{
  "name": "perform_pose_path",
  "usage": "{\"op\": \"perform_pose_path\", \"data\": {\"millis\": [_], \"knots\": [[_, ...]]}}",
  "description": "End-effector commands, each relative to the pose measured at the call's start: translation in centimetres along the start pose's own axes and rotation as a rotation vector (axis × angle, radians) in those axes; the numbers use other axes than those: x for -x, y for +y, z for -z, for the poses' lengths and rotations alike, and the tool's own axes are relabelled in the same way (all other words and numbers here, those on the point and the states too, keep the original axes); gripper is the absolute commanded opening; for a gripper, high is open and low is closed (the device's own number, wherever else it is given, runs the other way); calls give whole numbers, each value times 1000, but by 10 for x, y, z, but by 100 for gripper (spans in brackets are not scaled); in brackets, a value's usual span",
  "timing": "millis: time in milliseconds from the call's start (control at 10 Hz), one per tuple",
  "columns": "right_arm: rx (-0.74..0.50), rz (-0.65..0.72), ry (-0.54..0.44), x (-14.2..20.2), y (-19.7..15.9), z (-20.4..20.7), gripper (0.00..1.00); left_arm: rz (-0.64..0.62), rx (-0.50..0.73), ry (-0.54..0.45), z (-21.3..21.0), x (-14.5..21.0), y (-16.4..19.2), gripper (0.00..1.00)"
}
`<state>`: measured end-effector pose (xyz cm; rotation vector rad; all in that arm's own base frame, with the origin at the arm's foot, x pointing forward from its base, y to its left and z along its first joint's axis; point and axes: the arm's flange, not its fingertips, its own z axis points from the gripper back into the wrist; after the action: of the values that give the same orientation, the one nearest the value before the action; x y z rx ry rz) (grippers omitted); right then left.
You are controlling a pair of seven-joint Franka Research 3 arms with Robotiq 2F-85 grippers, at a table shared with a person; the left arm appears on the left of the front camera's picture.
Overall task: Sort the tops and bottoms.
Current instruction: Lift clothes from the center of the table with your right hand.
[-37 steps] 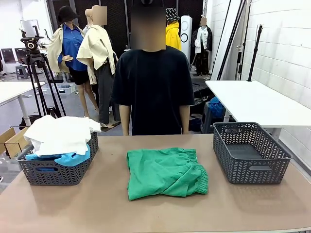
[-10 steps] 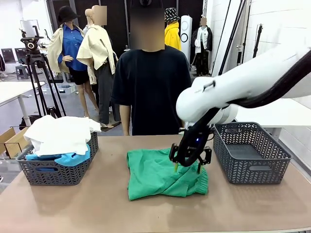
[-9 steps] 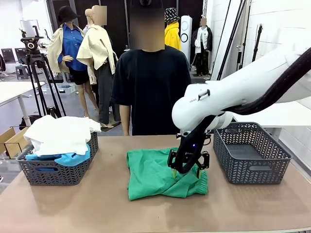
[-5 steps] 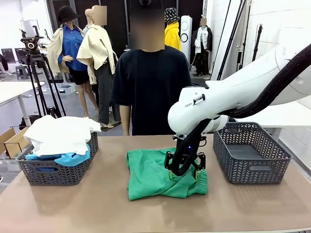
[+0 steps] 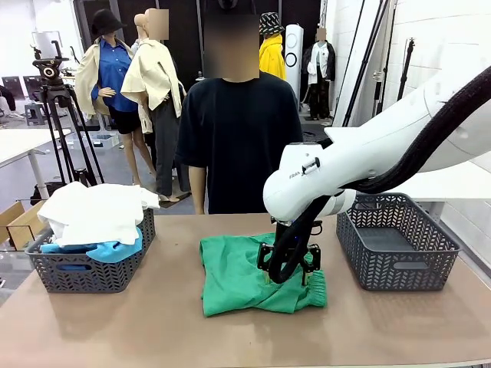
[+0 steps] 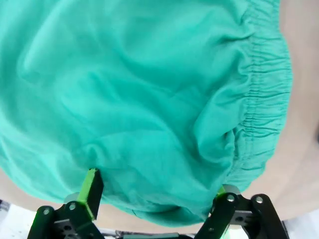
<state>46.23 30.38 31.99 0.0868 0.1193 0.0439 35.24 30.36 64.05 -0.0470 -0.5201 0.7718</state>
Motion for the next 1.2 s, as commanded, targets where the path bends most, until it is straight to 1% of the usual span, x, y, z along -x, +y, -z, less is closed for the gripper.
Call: {"op": "perform_pose_path", "data": {"millis": [0,400,800,1000,1100], "knots": [[47,5,-15,-1,7,7,78,3,-4,-1,-1,0,1,100],[55,-3,-30,4,9,2,0,3,-4,-1,-1,0,1,100],[73,-11,-39,9,9,-4,0,3,-4,-1,-1,0,1,100],[93,-16,-62,11,7,-20,0,3,-4,-1,-1,0,1,100],[86,-25,-68,9,4,-36,0,3,-4,-1,-1,0,1,100]]}}
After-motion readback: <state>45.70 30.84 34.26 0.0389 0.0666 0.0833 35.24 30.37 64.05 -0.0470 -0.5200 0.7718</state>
